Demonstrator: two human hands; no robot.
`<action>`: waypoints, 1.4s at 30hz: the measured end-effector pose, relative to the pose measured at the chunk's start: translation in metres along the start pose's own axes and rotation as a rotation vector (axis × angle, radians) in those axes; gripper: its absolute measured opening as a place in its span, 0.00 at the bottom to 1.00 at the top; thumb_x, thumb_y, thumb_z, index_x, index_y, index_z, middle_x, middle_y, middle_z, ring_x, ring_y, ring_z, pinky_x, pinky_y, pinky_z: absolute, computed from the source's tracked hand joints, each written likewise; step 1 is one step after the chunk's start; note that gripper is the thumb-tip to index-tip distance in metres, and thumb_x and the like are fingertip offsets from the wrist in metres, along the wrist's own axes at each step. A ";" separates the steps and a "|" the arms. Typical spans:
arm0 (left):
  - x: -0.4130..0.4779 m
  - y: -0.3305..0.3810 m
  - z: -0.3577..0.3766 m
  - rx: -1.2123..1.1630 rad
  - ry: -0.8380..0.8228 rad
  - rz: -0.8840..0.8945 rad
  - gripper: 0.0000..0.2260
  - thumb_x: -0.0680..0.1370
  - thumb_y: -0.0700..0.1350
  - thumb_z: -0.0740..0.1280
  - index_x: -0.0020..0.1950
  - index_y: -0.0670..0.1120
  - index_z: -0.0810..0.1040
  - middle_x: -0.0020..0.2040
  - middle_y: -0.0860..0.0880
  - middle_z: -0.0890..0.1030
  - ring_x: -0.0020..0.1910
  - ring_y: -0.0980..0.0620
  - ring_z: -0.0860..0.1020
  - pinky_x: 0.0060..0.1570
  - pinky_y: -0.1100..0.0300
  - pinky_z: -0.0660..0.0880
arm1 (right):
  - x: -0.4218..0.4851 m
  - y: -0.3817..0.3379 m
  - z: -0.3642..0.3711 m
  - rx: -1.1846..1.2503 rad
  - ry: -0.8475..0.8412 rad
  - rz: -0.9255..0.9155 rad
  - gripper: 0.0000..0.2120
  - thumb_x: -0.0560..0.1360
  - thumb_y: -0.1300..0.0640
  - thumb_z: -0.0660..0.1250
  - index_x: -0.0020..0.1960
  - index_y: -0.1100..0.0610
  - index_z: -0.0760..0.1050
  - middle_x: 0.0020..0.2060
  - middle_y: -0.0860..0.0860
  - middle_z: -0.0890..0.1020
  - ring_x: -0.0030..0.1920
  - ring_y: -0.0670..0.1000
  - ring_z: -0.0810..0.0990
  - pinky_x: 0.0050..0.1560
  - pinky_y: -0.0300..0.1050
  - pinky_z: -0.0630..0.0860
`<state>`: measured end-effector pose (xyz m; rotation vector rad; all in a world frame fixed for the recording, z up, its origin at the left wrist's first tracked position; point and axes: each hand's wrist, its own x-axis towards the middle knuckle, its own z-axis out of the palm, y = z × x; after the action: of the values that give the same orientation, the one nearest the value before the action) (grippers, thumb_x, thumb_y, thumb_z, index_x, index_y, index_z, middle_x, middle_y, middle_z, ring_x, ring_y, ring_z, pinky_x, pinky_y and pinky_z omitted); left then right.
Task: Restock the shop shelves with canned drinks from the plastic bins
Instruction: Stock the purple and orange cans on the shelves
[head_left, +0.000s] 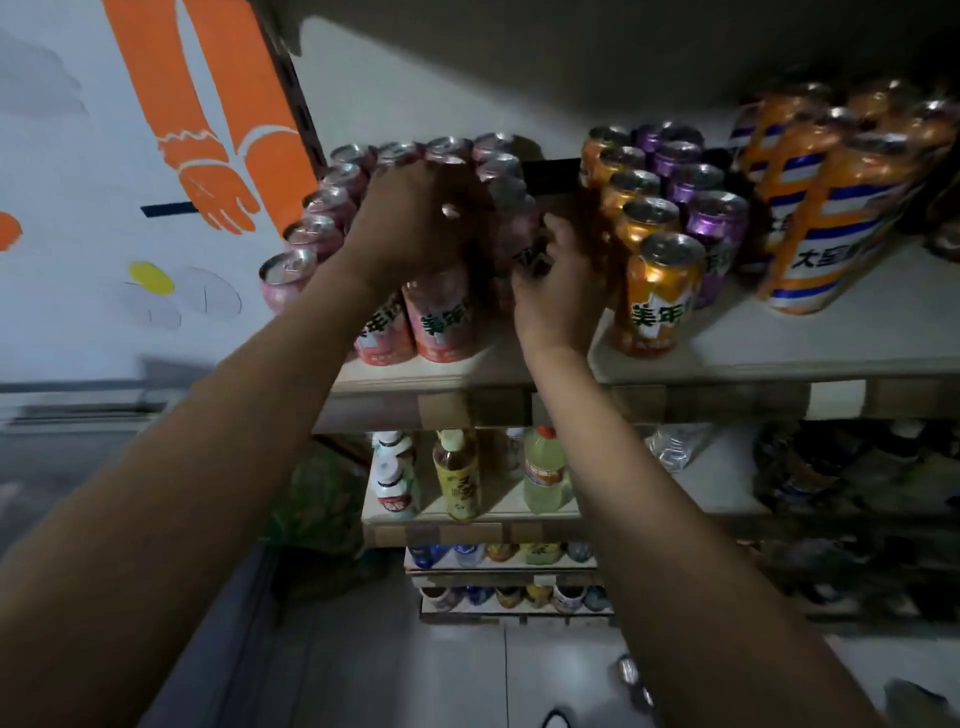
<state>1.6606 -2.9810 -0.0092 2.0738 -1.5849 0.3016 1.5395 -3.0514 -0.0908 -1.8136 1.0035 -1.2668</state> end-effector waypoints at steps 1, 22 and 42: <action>0.004 -0.003 0.003 0.012 0.001 0.006 0.16 0.73 0.52 0.64 0.56 0.51 0.86 0.54 0.49 0.86 0.54 0.48 0.83 0.55 0.53 0.77 | 0.002 0.003 0.005 -0.016 0.017 -0.007 0.17 0.77 0.59 0.69 0.66 0.53 0.77 0.55 0.50 0.84 0.55 0.50 0.82 0.48 0.39 0.73; -0.027 0.037 0.013 -0.608 0.236 -0.226 0.18 0.78 0.41 0.63 0.67 0.44 0.80 0.62 0.49 0.83 0.61 0.54 0.80 0.63 0.53 0.76 | -0.014 -0.004 -0.030 0.147 -0.193 0.136 0.27 0.80 0.64 0.62 0.78 0.53 0.63 0.74 0.51 0.71 0.74 0.51 0.68 0.71 0.40 0.65; -0.181 0.177 0.090 -1.196 -0.048 -0.338 0.17 0.85 0.36 0.57 0.73 0.40 0.71 0.69 0.42 0.76 0.69 0.48 0.75 0.65 0.64 0.73 | -0.138 0.036 -0.196 0.333 -0.016 0.085 0.23 0.82 0.52 0.61 0.75 0.58 0.68 0.69 0.53 0.76 0.69 0.50 0.75 0.73 0.55 0.70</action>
<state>1.4282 -2.9107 -0.1239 1.3074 -0.9619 -0.6708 1.3148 -2.9671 -0.1244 -1.5087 0.7977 -1.2796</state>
